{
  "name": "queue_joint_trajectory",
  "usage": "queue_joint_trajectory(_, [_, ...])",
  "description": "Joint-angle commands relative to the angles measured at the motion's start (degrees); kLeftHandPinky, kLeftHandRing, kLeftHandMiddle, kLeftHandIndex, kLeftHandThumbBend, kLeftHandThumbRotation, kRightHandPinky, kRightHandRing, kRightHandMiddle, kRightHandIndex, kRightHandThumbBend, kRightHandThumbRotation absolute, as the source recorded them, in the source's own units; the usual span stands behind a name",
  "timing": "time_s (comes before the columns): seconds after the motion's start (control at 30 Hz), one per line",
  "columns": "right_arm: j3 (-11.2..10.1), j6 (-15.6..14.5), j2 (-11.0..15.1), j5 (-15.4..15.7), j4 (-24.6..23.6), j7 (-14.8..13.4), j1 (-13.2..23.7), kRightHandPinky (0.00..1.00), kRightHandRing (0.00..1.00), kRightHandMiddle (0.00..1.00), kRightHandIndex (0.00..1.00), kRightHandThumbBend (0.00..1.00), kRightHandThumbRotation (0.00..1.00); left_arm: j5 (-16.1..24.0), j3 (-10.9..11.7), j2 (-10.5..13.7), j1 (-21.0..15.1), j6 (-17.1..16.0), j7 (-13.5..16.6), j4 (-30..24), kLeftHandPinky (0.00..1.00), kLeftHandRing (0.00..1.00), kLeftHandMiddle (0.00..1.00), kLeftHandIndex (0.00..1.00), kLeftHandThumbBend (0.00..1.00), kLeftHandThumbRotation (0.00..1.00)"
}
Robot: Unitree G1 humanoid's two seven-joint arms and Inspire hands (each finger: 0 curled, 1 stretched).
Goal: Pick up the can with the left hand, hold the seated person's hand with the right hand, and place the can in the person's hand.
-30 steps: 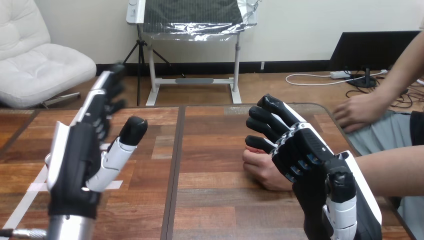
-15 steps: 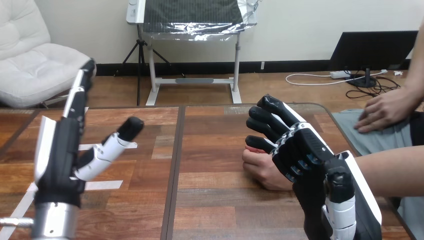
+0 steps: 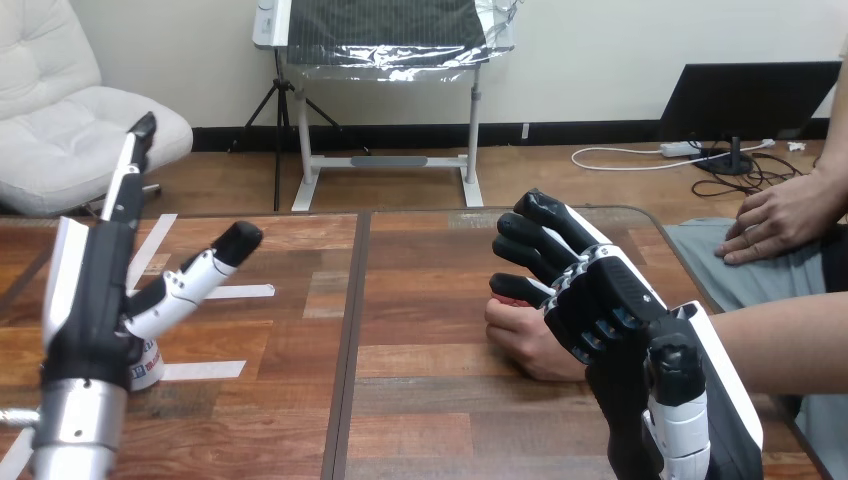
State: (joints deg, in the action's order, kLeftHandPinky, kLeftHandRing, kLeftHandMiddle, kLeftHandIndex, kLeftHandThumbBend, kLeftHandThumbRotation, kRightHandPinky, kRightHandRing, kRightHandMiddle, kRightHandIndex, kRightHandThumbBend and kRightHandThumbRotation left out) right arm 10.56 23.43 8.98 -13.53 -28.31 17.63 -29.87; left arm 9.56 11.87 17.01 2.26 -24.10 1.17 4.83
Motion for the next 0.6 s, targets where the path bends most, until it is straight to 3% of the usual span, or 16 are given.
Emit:
queue_joint_trajectory(0.0, [-0.4,1.1,-0.9,-0.2,-0.9,-0.3,2.6,0.81,0.88,0.88,0.89,0.85,0.93,0.5,1.0,2.9,-5.7,-0.7,0.7,4.5,0.95,0.98,1.00,0.99,0.91,0.67])
queue_joint_trajectory(0.57, [-0.4,1.1,-1.0,0.0,-1.1,-0.8,2.1,0.80,0.88,0.87,0.89,0.86,0.93,2.2,0.8,8.4,-11.5,0.6,2.1,16.5,0.96,1.00,0.99,0.99,0.87,0.55])
